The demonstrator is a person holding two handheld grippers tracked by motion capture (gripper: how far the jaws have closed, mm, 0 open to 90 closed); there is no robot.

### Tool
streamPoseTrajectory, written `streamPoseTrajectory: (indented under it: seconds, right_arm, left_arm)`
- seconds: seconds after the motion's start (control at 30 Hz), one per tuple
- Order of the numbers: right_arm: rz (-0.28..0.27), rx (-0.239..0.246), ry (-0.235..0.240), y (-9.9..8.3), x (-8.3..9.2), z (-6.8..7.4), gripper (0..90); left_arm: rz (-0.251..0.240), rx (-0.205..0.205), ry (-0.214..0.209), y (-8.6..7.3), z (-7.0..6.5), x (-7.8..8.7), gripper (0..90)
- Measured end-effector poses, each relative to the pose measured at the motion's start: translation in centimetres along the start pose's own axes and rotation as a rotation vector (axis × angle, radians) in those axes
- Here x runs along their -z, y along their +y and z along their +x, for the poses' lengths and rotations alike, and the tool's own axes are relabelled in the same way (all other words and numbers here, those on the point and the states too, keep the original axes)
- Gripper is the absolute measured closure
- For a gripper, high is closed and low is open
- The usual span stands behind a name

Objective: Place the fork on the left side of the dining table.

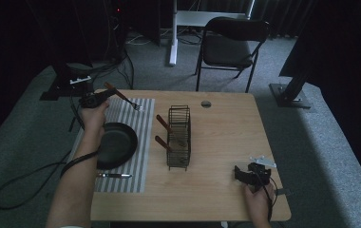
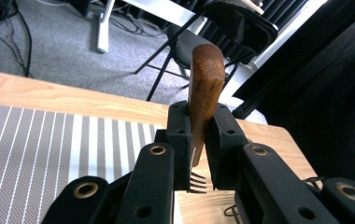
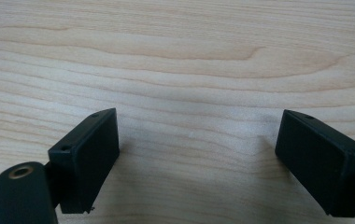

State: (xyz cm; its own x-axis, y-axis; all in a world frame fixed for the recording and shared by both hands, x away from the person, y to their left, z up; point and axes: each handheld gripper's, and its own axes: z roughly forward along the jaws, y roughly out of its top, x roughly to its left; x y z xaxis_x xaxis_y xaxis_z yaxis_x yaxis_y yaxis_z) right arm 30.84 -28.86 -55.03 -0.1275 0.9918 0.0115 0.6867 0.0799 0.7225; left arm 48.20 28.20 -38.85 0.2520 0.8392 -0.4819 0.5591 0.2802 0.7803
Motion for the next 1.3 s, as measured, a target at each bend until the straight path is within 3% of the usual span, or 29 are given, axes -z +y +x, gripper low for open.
streamPoseTrajectory:
  seconds: [0.1,0.17,0.33,0.47,0.6,0.77,0.93,0.97,1.03,1.13,1.3]
  right_arm:
    - [0.000,0.000,0.000,0.0,0.0,0.0,13.3]
    - [0.000,0.001,0.000,0.0,0.0,0.0,13.3]
    - [0.000,0.001,0.000,0.0,0.0,0.0,13.3]
    - [0.000,0.001,0.000,0.0,0.0,0.0,13.3]
    - [0.000,0.000,0.000,0.0,0.0,0.0,13.3]
    - [0.000,0.000,0.000,0.0,0.0,0.0,13.3]
    - [0.000,0.000,0.000,0.0,0.0,0.0,13.3]
    - [0.000,0.000,0.000,0.0,0.0,0.0,13.3]
    - [0.000,0.000,0.000,0.0,0.0,0.0,13.3]
    - [0.000,0.001,0.000,0.0,0.0,0.0,13.3]
    - [0.000,0.000,0.000,0.0,0.0,0.0,13.2]
  left_arm:
    - [0.011,0.007,0.020,-0.5,0.7,-0.4,80.7]
    - [0.007,0.043,0.025,-1.1,1.7,-0.7,80.7]
    - [0.012,0.056,0.043,-1.7,2.4,-1.0,80.7]
    - [-0.003,0.097,0.051,-2.6,3.8,-1.2,80.7]
    - [-0.017,0.123,0.060,-3.3,4.5,-1.4,80.7]
    - [0.001,0.153,0.072,-4.6,5.4,-2.2,80.7]
    - [-0.007,0.161,0.076,-5.1,5.9,-2.7,80.7]
    - [-0.016,0.186,0.064,-5.2,6.1,-2.8,80.7]
    - [-0.029,0.193,0.073,-5.4,6.3,-2.9,80.7]
    - [-0.013,0.199,0.071,-5.7,6.6,-3.1,80.7]
    - [-0.021,0.266,0.047,-6.6,7.5,-3.1,80.6]
